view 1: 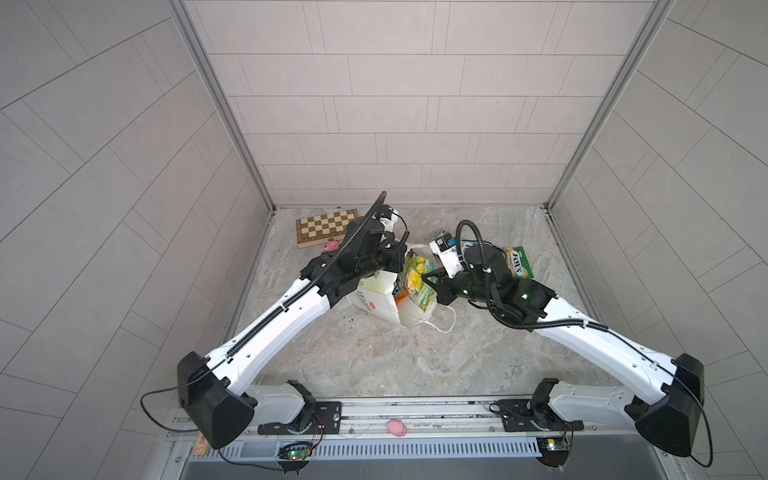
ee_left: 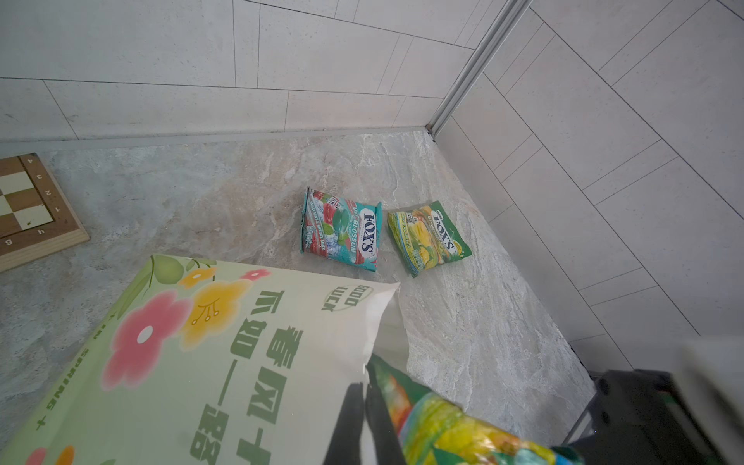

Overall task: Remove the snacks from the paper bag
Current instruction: 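Lift the packet out of the bag and carry it toward the table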

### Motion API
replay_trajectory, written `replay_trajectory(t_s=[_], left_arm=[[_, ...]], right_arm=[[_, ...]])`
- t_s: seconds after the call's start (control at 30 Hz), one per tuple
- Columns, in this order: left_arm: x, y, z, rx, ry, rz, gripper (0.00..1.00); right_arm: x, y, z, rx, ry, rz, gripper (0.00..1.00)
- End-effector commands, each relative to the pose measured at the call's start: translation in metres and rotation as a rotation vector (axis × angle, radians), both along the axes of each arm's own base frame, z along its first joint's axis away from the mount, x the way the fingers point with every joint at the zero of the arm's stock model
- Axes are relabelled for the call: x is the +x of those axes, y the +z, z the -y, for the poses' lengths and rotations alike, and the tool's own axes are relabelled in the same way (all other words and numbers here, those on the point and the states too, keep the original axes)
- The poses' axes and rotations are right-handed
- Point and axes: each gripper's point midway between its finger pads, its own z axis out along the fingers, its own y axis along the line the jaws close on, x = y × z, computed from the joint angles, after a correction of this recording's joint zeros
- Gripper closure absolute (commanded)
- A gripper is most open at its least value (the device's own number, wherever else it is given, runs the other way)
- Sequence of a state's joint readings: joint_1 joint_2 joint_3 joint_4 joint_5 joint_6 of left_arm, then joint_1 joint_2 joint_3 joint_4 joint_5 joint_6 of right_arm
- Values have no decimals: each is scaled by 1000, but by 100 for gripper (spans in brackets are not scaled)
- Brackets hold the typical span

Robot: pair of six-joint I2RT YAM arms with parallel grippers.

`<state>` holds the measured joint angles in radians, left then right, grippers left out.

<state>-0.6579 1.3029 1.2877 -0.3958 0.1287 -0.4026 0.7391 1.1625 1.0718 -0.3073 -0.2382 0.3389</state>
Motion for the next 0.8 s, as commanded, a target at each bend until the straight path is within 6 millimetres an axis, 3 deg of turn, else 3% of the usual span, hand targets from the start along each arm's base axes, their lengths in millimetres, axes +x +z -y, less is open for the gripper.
replay_trajectory(t_s=[0.0,0.37,0.47,0.63,0.77], left_arm=[[-3,7,-3,-2,2,29,100],[-3,7,-4,0,1,30,100],[-4,8,-3,-4,-3,29,100],[-4,8,-2,-5,-4,30,100],[-4,8,-2,-7,-5,29,100]], right_arm=[[-4,29,16,-13,-10,128,100],[-18,77,68,5,-142,347,100],[-14,82,92,-4,-255,381,100],[4,65,143,-49,-505,330,100],[19,35,166,-69,-585,214,100]])
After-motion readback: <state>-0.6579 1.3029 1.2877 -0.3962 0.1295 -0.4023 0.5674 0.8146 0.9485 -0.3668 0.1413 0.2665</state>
